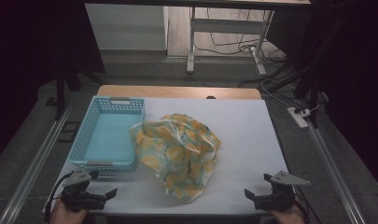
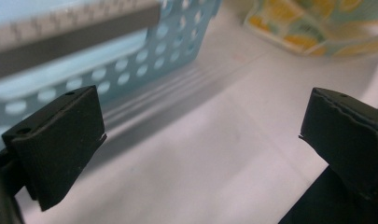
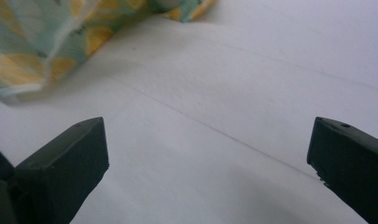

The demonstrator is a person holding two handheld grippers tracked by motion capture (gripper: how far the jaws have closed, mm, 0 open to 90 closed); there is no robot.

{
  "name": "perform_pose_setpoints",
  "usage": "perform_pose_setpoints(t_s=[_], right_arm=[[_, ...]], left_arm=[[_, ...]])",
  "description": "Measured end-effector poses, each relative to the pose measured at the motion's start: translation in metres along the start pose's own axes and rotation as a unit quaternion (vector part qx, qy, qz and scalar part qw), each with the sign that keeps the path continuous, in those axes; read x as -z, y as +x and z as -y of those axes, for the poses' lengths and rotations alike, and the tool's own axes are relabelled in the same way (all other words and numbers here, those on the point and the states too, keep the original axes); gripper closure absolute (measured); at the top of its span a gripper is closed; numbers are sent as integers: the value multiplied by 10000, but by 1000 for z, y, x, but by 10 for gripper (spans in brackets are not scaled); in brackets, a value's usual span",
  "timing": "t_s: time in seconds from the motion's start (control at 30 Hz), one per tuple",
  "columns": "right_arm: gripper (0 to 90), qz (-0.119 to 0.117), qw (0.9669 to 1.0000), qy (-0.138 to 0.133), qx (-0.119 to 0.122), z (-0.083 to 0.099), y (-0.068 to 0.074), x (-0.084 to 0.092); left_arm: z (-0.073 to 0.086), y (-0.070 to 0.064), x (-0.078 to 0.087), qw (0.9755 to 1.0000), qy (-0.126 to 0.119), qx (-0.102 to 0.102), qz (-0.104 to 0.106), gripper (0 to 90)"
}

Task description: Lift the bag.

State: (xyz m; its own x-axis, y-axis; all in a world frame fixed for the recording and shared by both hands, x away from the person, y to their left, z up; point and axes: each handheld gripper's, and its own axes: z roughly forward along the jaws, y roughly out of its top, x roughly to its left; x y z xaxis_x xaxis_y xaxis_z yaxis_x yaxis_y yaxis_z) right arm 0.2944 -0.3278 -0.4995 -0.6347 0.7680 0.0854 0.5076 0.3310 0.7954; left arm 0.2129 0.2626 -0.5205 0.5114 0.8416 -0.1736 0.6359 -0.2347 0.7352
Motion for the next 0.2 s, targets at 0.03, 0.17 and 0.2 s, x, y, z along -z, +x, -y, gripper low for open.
perform_pose_setpoints(t_s=[0.03, 0.17, 0.2], right_arm=[[0, 46, 9999, -125, -45, 1, 0, 3], [0, 113, 9998, -108, -127, 1, -1, 3], [0, 127, 9998, -83, -122, 1, -2, 2]], left_arm=[[0, 0, 0, 10000, -25, 26, -17, 0], [-1, -1, -2, 10000, 47, 34, -35, 0], [-1, -1, -2, 10000, 63, 31, -27, 0]])
